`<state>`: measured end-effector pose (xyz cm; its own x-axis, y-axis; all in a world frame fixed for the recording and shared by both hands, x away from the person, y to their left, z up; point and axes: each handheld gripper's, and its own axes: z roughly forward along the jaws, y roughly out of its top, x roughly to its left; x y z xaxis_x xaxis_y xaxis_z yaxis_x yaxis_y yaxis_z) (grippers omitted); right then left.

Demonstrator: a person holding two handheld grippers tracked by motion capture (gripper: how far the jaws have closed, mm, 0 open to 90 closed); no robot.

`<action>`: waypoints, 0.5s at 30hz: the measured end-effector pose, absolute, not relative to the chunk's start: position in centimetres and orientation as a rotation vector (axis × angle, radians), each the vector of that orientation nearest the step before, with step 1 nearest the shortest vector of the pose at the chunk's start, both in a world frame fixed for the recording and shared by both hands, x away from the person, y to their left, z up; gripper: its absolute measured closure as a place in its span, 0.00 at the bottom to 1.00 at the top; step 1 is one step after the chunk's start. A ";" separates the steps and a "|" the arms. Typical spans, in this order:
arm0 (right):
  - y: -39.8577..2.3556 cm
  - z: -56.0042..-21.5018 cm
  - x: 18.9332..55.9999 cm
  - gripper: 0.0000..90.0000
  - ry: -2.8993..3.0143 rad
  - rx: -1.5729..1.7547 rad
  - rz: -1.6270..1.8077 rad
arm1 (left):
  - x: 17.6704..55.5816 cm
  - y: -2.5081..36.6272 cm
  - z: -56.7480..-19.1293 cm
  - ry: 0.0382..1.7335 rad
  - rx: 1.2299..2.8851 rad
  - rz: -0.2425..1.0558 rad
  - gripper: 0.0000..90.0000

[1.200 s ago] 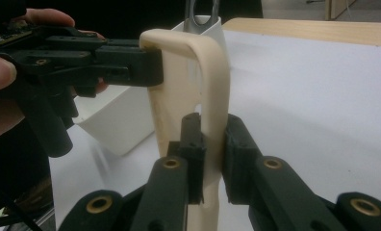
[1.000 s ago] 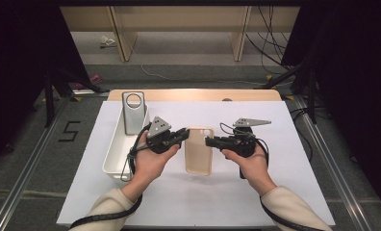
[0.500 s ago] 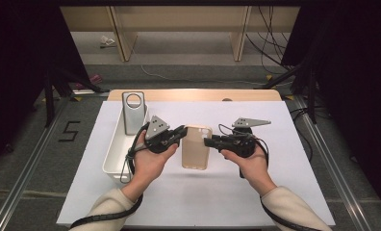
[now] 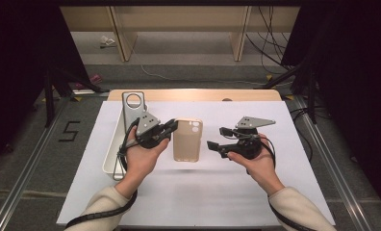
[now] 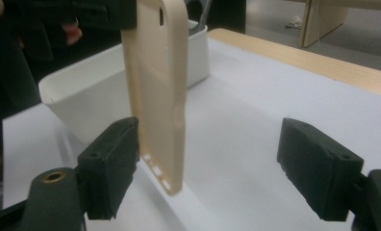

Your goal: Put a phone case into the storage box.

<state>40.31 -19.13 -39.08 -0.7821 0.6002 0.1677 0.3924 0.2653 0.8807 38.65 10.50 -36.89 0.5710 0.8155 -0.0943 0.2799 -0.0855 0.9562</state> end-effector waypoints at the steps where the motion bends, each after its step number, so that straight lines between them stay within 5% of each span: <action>1: -19.2 -39.2 40.3 0.24 2.330 0.929 1.524 | 38.7 10.6 -36.8 0.934 1.641 0.581 0.93; 15: -21.4 -39.7 39.9 0.21 2.333 0.917 1.435 | 38.8 12.1 -35.5 0.930 1.621 0.630 0.93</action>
